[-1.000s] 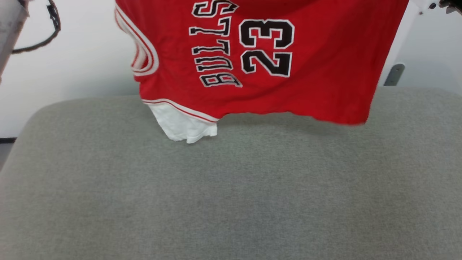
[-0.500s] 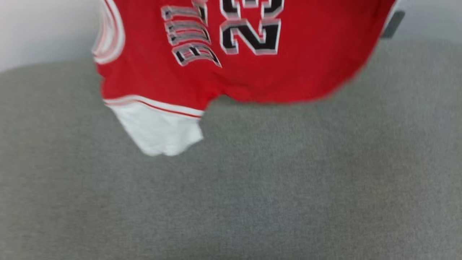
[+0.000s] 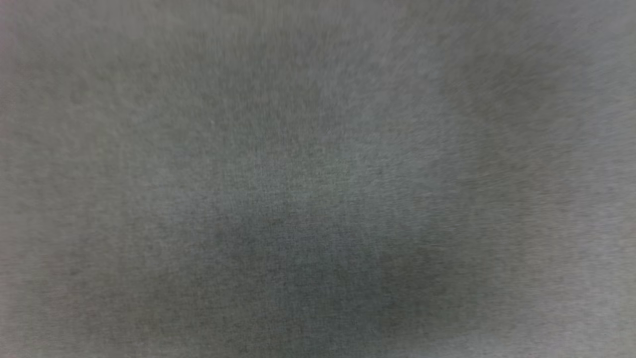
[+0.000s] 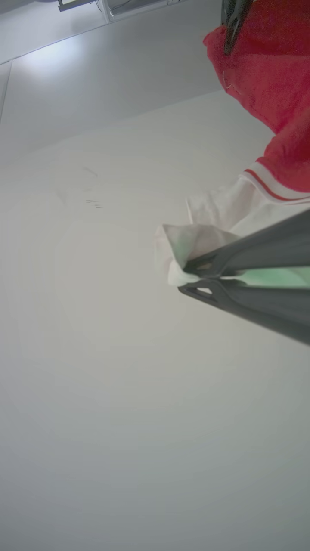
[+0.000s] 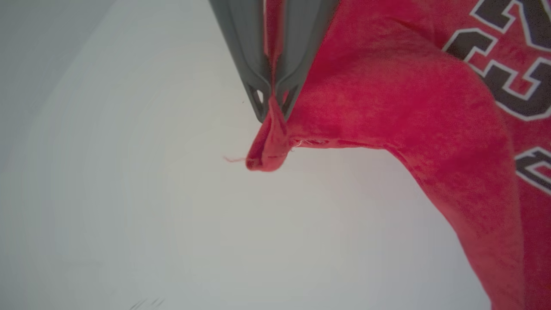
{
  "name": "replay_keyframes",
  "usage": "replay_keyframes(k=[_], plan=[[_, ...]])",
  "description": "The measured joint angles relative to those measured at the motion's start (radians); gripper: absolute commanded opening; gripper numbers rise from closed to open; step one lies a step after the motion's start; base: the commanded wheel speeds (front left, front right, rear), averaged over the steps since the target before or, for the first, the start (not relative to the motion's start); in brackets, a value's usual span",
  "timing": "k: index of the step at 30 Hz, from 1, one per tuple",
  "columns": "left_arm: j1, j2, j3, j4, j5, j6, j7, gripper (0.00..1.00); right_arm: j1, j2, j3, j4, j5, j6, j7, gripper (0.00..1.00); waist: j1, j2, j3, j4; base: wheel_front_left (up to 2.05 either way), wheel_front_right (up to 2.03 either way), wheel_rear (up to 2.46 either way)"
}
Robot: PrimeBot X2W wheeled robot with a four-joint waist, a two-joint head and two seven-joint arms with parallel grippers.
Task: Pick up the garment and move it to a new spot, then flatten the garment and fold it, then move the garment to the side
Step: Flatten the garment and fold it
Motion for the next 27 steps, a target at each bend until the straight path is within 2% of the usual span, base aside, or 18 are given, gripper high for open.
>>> replay_keyframes(k=[3,6,10,15,19,23,25,27], plan=[[0.034,0.024,0.055,-0.060,0.021,-0.003,-0.001,0.00,0.084,0.021,-0.077,-0.042,-0.095,0.000,0.001,0.00,0.0000,0.0000,0.078,0.008,0.00,0.00,0.00],[0.143,0.036,0.099,-0.094,0.039,-0.003,-0.002,0.00,0.151,0.044,-0.121,-0.043,-0.151,0.000,0.001,0.00,0.0000,0.0000,0.148,0.020,0.00,0.00,0.00],[0.270,0.040,0.146,-0.132,0.058,-0.004,-0.002,0.00,0.223,0.069,-0.133,-0.025,-0.164,0.000,0.001,0.00,0.0000,0.0000,0.213,0.047,0.00,0.00,0.00],[0.361,0.050,0.130,-0.155,0.048,-0.004,-0.002,0.00,0.248,0.057,-0.107,-0.020,-0.136,0.000,0.001,0.00,0.0000,0.0000,0.235,0.085,0.00,0.00,0.00],[0.466,0.099,0.034,-0.211,-0.037,-0.004,0.044,0.00,0.322,0.007,0.030,-0.011,-0.026,0.000,0.001,0.00,0.0000,0.0000,0.204,0.115,0.00,0.00,0.00],[0.568,0.187,-0.046,-0.316,-0.143,-0.005,0.137,0.00,0.399,-0.077,0.184,-0.079,0.125,0.000,0.019,0.00,0.0000,0.0000,0.145,0.136,0.00,0.00,0.00],[0.628,0.237,-0.067,-0.381,-0.207,-0.005,0.169,0.00,0.458,-0.130,0.265,-0.137,0.215,0.000,0.054,0.00,0.0001,0.0000,0.106,0.145,0.00,0.00,0.00],[0.685,0.285,-0.089,-0.431,-0.252,-0.005,0.200,0.00,0.498,-0.210,0.319,-0.204,0.288,0.000,0.073,0.00,0.0000,0.0000,0.067,0.153,0.00,0.00,0.00]])
